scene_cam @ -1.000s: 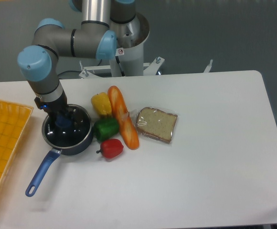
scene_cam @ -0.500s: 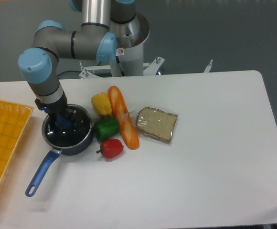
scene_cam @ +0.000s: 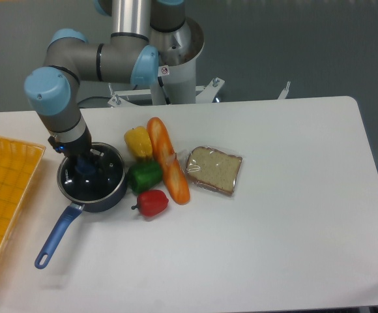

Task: Open the lid
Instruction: 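Lower the gripper onto the blue knob of the glass lid, then close the gripper around the blue lid knob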

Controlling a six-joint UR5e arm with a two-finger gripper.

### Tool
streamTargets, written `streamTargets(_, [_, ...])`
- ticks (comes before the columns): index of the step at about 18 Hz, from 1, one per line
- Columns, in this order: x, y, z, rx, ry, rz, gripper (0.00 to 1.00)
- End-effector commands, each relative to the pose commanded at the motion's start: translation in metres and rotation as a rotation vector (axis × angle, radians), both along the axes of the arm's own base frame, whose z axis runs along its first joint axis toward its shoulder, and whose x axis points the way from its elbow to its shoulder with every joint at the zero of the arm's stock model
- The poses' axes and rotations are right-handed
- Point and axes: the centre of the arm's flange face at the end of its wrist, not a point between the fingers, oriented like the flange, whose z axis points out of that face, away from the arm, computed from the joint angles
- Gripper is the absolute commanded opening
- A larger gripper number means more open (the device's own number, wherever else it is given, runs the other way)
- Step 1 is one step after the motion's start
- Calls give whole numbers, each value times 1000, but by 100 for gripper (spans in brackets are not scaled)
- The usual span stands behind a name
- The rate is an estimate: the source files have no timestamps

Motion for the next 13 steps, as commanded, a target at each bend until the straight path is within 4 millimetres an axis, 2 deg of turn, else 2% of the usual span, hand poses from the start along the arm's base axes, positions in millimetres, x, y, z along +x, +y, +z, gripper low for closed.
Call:
streamTargets(5, [0, 0, 1, 1, 1, 2, 63])
streamTargets(13, [-8, 10, 19, 36, 14, 0, 60])
